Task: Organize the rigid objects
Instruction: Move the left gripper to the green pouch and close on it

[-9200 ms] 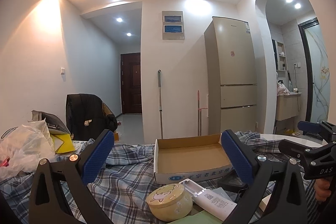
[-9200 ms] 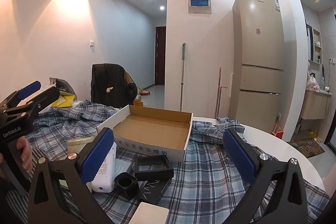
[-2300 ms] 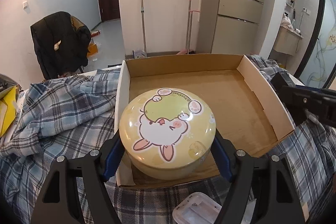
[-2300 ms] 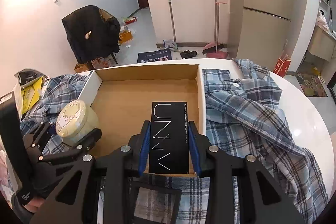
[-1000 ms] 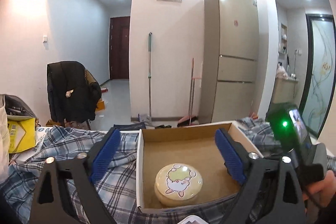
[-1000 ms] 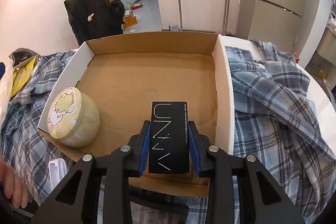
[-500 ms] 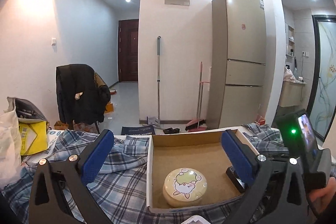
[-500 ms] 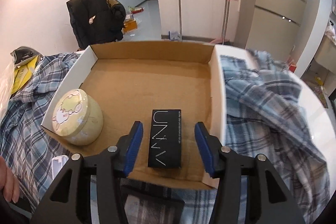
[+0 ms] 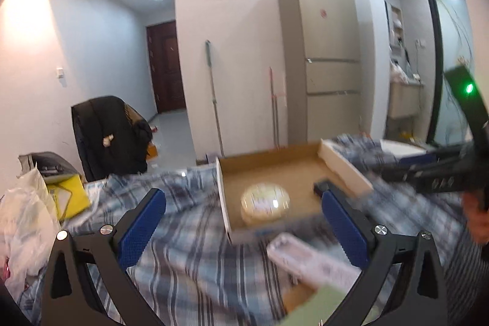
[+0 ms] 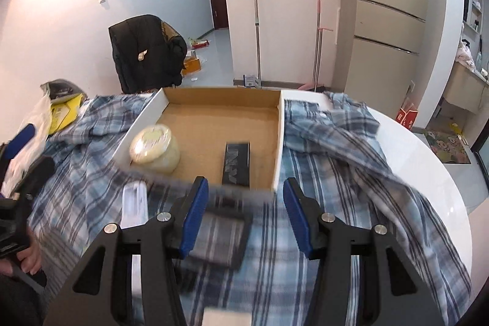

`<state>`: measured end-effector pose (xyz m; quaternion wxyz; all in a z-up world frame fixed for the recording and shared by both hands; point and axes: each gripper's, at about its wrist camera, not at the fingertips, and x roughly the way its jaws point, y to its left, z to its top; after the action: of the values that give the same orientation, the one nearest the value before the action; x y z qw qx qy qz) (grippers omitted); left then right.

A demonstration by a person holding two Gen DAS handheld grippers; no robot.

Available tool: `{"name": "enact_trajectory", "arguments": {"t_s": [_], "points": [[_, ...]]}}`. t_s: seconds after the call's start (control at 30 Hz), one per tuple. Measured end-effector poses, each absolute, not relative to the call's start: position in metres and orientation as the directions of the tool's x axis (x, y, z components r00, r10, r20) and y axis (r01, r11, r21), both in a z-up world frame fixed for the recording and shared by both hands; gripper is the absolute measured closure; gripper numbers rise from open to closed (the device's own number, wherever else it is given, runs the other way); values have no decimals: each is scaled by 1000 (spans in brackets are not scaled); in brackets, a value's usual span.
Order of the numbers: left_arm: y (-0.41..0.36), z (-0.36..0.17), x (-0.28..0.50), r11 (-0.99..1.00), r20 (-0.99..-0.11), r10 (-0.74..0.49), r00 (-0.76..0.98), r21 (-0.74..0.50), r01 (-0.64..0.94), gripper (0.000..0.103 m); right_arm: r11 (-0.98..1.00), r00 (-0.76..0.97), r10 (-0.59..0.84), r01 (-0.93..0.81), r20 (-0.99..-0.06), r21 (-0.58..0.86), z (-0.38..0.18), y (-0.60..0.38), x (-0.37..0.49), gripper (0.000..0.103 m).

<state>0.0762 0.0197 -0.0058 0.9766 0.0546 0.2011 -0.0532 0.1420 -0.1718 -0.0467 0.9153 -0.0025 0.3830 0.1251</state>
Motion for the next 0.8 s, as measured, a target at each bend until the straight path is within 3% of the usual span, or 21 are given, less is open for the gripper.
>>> {"name": "enact_trajectory", "arguments": {"t_s": [0.1, 0.37, 0.8], "points": [[22, -14, 63, 986, -438, -115, 892, 63, 157, 0, 967, 671, 231, -238, -705, 91, -50, -176, 121, 53], [28, -48, 54, 919, -649, -340, 681, -76, 387, 0, 961, 656, 220, -274, -722, 45, -67, -167, 91, 53], [-9, -91, 73, 844, -824, -336, 456, -49, 533, 0, 957, 633, 245, -278, -734, 80, -78, -170, 79, 53]]}}
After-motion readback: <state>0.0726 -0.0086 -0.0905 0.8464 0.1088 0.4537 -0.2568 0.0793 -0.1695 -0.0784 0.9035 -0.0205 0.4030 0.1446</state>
